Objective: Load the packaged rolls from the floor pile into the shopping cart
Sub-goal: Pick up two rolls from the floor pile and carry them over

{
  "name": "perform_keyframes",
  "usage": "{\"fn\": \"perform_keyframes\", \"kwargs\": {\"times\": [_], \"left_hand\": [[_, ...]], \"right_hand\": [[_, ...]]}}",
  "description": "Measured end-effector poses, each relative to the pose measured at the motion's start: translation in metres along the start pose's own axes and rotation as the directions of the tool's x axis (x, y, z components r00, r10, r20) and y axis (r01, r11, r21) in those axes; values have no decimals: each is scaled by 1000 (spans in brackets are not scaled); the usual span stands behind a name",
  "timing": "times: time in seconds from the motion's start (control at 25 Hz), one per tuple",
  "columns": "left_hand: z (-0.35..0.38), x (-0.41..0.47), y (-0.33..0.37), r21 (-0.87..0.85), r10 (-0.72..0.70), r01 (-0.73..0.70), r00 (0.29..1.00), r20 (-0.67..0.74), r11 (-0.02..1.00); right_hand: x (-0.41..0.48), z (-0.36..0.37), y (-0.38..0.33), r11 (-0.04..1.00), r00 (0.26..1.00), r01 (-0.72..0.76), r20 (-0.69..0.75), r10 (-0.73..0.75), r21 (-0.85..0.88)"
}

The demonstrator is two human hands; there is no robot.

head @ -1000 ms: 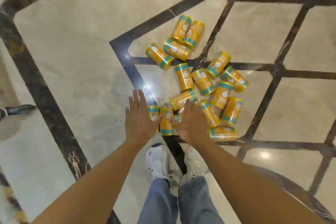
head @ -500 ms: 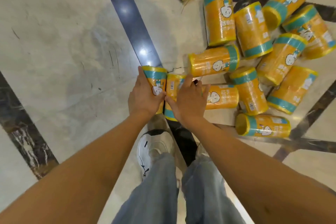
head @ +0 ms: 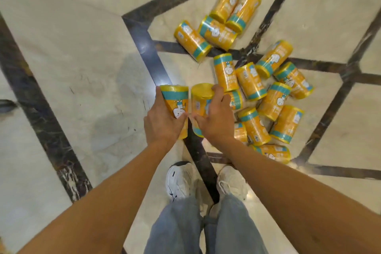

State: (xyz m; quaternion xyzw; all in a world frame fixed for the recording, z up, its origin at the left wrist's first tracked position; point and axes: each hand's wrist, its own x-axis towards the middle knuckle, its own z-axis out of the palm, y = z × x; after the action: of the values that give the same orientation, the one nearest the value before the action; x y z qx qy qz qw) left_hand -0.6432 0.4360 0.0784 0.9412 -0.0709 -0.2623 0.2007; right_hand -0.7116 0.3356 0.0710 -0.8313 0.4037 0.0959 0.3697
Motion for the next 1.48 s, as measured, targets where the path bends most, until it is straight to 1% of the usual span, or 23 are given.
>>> {"fn": "perform_keyframes", "kwargs": {"times": [0.08, 0.2, 0.28, 0.36, 0.48, 0.6, 0.68, 0.72, 0.8, 0.92, 1.04, 1.16, 1.24, 1.4, 1.48], "left_hand": [[-52, -3, 40, -34, 29, -30, 998, -49, 999], [-147, -12, 107, -66, 122, -133, 982, -145, 989], [-216, -24, 146, -75, 160, -180, 963, -216, 981], [-275, -42, 177, -86, 185, -217, 941, -285, 972], [-375, -79, 217, -125, 189, -263, 888, -418, 957], [-476, -116, 253, -149, 223, -356, 806, -548, 923], [-535, -138, 268, -126, 231, -385, 751, -618, 914], [-566, -153, 273, -130, 216, -393, 718, -662, 910], [-618, -180, 274, -183, 139, -377, 683, -717, 908], [-666, -205, 250, -313, -20, -350, 639, -769, 883], [-703, -216, 211, -404, -155, -309, 597, -787, 861], [-751, -213, 156, -460, -291, -247, 506, -812, 853], [-786, -204, 114, -479, -352, -211, 447, -823, 852], [-851, -187, 37, -523, -443, -155, 367, -818, 838], [-882, -178, 1, -533, -470, -152, 315, -824, 832]], "right_hand": [[2, -54, -35, 999, 997, 40, -66, -39, 14], [-5, -145, -107, 992, 983, 118, -149, -111, 38], [-16, -204, -160, 980, 962, 183, -217, -163, 74], [-27, -254, -205, 965, 938, 254, -259, -229, 68], [-60, -334, -283, 930, 896, 362, -296, -331, 58], [-98, -410, -359, 877, 840, 479, -315, -443, 44], [-119, -446, -400, 844, 801, 534, -348, -487, 50], [-132, -461, -423, 819, 776, 570, -369, -511, 65], [-159, -483, -466, 783, 743, 616, -395, -540, 90], [-197, -490, -528, 730, 707, 676, -368, -603, 101], [-218, -473, -585, 666, 651, 742, -315, -690, 76], [-231, -438, -655, 615, 609, 786, -262, -749, 69], [-238, -410, -706, 574, 575, 815, -225, -787, 77], [-252, -348, -801, 491, 499, 866, -147, -854, 91], [-259, -317, -845, 435, 445, 894, -105, -889, 103]]}}
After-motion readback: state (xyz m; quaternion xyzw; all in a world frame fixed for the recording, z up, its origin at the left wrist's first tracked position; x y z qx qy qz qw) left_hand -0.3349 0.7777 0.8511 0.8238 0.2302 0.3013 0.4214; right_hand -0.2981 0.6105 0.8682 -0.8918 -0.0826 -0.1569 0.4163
